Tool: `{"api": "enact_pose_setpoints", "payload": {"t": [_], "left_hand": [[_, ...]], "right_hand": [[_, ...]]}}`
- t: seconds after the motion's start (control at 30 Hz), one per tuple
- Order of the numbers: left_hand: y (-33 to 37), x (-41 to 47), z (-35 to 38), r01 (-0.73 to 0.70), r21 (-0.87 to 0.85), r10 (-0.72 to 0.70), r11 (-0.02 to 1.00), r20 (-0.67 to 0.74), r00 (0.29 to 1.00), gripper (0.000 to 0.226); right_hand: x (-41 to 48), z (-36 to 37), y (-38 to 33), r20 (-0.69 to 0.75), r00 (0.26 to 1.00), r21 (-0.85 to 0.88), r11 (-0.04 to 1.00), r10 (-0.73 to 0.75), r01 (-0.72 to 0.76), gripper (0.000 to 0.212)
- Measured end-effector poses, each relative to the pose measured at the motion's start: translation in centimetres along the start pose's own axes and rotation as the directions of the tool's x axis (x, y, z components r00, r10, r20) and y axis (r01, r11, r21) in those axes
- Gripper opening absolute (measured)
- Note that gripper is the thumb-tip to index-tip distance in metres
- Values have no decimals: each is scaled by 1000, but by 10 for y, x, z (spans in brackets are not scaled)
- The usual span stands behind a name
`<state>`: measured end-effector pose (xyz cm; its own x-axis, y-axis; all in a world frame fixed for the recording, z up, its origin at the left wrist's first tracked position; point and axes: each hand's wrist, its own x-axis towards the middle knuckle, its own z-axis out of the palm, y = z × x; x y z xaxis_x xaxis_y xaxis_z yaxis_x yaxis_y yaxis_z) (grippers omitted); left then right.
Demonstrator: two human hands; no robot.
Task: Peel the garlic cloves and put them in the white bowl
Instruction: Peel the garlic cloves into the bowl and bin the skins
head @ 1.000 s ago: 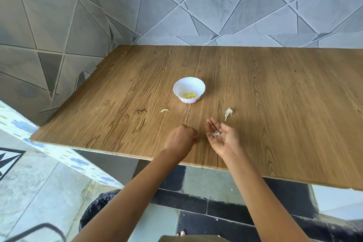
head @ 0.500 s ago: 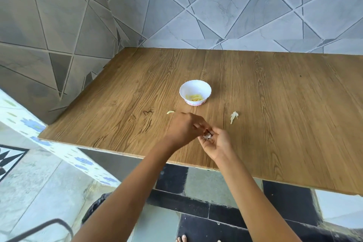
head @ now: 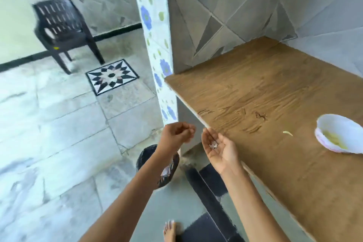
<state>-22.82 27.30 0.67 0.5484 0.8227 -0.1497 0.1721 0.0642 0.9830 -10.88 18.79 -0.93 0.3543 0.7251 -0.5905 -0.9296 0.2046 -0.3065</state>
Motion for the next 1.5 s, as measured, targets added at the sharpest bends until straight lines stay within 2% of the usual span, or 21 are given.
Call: {"api": "enact_pose_setpoints", "payload": {"t": [0.13, 0.27, 0.47, 0.57, 0.6, 0.63, 0.67, 0.83, 0.9, 0.97, 1.1, 1.13, 1.23, 1.27, 1.3, 1.33, 1.37, 1.4, 1.43, 1.47, 1.5], "left_hand": [[-43, 9, -80, 110, 25, -102, 994, -214, 971, 16], [-98, 39, -132, 226, 69, -194, 972, -306, 932, 16], [-248, 119, -170, 375, -9, -339, 927, -450, 826, 19], [-326, 160, -173, 411, 38, -359, 911, -420, 833, 19], [-327, 168, -173, 400, 50, -348, 915, -406, 845, 21], [-388, 187, -168, 416, 69, -356, 907, -400, 844, 23], [-396, 194, -168, 401, 94, -334, 911, -401, 853, 25], [-514, 223, -159, 428, 107, -366, 898, -361, 858, 26], [-544, 226, -156, 433, 76, -379, 898, -363, 851, 23], [-552, 221, -148, 371, 67, -332, 926, -317, 888, 24], [-556, 232, -129, 234, -245, -274, 941, -147, 950, 50], [-562, 228, -123, 256, -270, -294, 928, -108, 950, 56], [-585, 197, -97, 467, -272, -499, 842, -60, 865, 100], [-601, 174, -80, 521, -305, -551, 797, -13, 834, 98], [-626, 150, -59, 534, -342, -561, 773, 21, 827, 66], [-662, 120, -36, 499, -397, -524, 770, 52, 850, 37], [-719, 95, -19, 494, -501, -558, 710, 27, 829, 29], [-767, 83, -3, 418, -709, -563, 568, 35, 826, 36], [-798, 89, 5, 278, -890, -571, 360, 25, 820, 45], [-846, 66, 30, 167, -959, -636, 229, -17, 771, 49], [-850, 73, 27, 119, -965, -630, 236, -59, 774, 48]], "right_hand": [[50, 29, 67, 13, 991, -94, 987, 135, -134, 34], [113, 39, 121, -56, 984, -148, 973, 172, -178, 32], [261, -5, 202, -222, 953, -219, 941, 208, -256, 35], [343, -54, 237, -290, 936, -279, 917, 202, -284, 38], [351, -54, 238, -304, 932, -305, 906, 199, -293, 37], [399, -91, 264, -330, 923, -331, 892, 196, -307, 37], [412, -96, 267, -341, 918, -366, 871, 200, -326, 39], [499, -162, 303, -354, 889, -513, 735, 289, -443, 72], [521, -185, 313, -382, 872, -523, 706, 306, -477, 76], [533, -198, 321, -409, 856, -515, 695, 315, -502, 77], [543, -202, 331, -404, 815, -409, 714, 416, -568, 77], [541, -199, 334, -407, 814, -416, 709, 415, -569, 77], [532, -195, 336, -420, 829, -452, 706, 370, -544, 78], [530, -197, 334, -411, 835, -456, 711, 365, -535, 76], [529, -198, 331, -405, 844, -469, 712, 352, -523, 74], [529, -199, 329, -408, 844, -490, 697, 347, -523, 72], [530, -200, 329, -420, 842, -499, 689, 338, -526, 71], [530, -201, 329, -430, 836, -497, 684, 341, -535, 71], [528, -200, 329, -429, 829, -494, 675, 359, -548, 73], [525, -197, 329, -414, 826, -488, 673, 382, -556, 74], [521, -194, 328, -392, 829, -483, 678, 399, -554, 75]]}}
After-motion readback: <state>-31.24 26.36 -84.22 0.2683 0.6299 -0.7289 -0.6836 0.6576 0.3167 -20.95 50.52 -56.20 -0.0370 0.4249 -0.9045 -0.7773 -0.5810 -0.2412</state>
